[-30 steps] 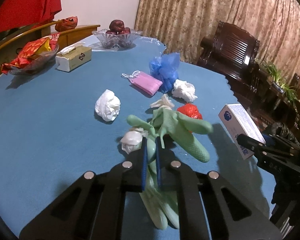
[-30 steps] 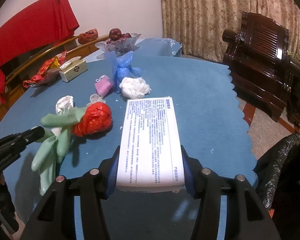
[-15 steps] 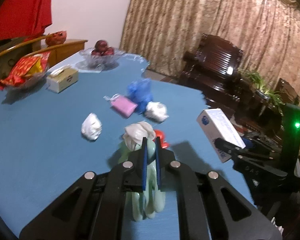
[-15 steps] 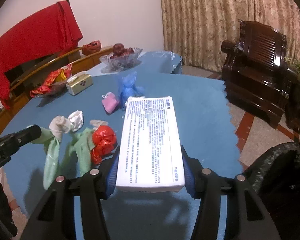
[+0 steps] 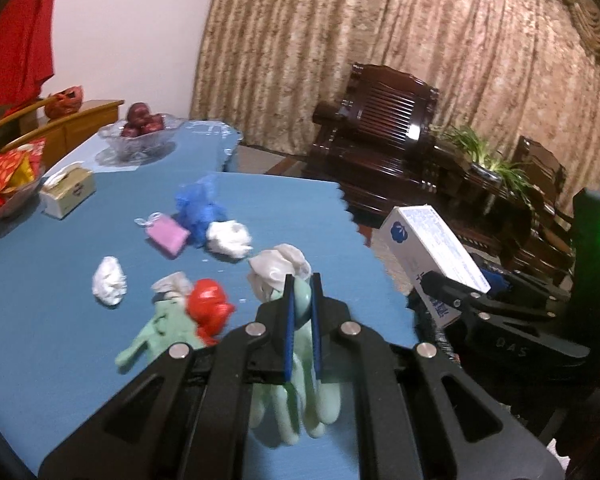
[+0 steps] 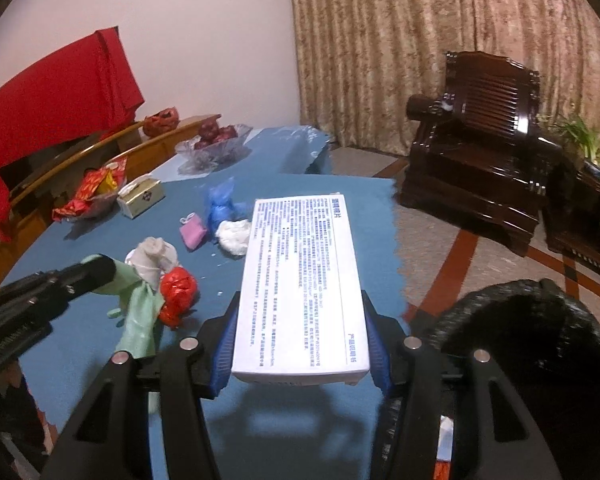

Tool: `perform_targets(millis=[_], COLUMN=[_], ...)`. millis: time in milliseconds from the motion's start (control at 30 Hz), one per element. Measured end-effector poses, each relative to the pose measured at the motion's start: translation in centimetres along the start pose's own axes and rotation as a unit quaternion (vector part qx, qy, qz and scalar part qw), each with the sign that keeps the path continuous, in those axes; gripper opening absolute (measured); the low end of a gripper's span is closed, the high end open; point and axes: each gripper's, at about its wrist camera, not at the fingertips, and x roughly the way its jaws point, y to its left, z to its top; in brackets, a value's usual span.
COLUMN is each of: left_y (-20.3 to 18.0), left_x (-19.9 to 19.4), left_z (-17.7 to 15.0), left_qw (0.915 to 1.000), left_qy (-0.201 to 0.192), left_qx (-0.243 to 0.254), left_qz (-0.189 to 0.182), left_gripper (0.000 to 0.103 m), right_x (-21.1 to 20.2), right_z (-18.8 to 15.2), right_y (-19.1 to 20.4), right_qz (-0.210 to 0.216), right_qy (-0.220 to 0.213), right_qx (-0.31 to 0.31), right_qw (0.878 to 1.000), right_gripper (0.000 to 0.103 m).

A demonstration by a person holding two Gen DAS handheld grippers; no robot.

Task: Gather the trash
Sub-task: 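Carry the glove and white box over the black bin with both tools, then open both grippers to drop the glove and box into the bin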

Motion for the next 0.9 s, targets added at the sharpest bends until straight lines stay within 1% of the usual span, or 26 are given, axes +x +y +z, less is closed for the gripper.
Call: perform_targets(millis=[200,500,667,900], left_y=[-3.5,-9.3,-12.9,-17.7], left_x=[1.8,4.3,5.6,7.8], left_z=[-0.1,-0.3,-0.1,-0.6], left_qw=[0.9993,0.995,0.9901,0.9813], left_qy=[0.008,0.016,0.016,0.029], left_qx=[0.022,0.054,0.072,0.09], left_qz=[-0.028,-0.082,-0.12,-0.168], left_gripper=[0.006,0.006,0.006,0.006], right_x=[-2.6,-6.8,-8.4,-9.4], right_z=[-0.5,-1.9,-2.8,-4.6], right_y=[-2.9,-9.0,-12.2,-15.3], right_qz=[-0.031,-0.093,-0.125,-0.16], right_qy=[-0.009,-0.022,-0.024,-0.016], right_qx=[0.016,0.056,0.079,0.106], right_qw=[0.999,0.994,0.989,0.981], right_gripper=[0.054,0.054,0.054,0.054])
